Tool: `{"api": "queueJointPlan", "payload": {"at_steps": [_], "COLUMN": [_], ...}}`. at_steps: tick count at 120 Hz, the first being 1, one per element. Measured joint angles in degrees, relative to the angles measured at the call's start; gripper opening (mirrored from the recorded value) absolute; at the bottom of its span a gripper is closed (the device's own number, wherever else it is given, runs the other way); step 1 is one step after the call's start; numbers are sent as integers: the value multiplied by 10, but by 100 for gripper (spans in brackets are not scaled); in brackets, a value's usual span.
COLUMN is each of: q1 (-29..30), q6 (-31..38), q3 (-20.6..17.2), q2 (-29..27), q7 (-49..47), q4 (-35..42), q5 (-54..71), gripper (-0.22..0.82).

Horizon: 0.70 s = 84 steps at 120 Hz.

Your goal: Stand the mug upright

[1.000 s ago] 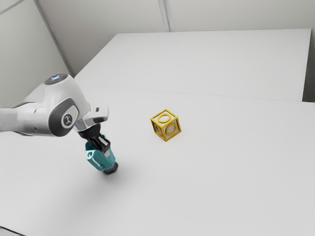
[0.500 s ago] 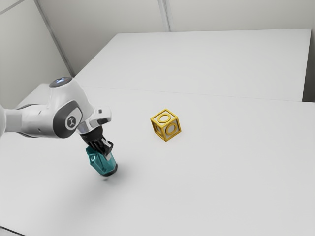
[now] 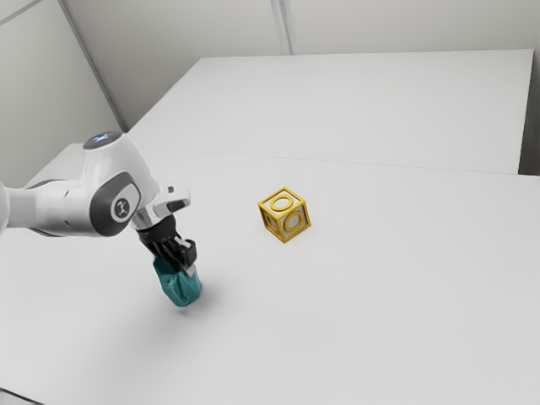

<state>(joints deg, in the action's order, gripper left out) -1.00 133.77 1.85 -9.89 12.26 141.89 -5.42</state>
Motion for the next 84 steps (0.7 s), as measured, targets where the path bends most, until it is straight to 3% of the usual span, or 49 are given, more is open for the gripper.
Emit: {"api": "queueJointPlan", "payload": {"at_steps": [41,53,69,84], "q1": [0,0,-6,-71], "q6": [-5,-26,-88,-148], "q3": [-3,-4,1,59], "q2": [-48,-8,77,89], "q7": [-8,-8,-8,2], "q4": [-10,-84,-237,-312], "q5": [0,3,24,38], "gripper": [39,47,53,57]}}
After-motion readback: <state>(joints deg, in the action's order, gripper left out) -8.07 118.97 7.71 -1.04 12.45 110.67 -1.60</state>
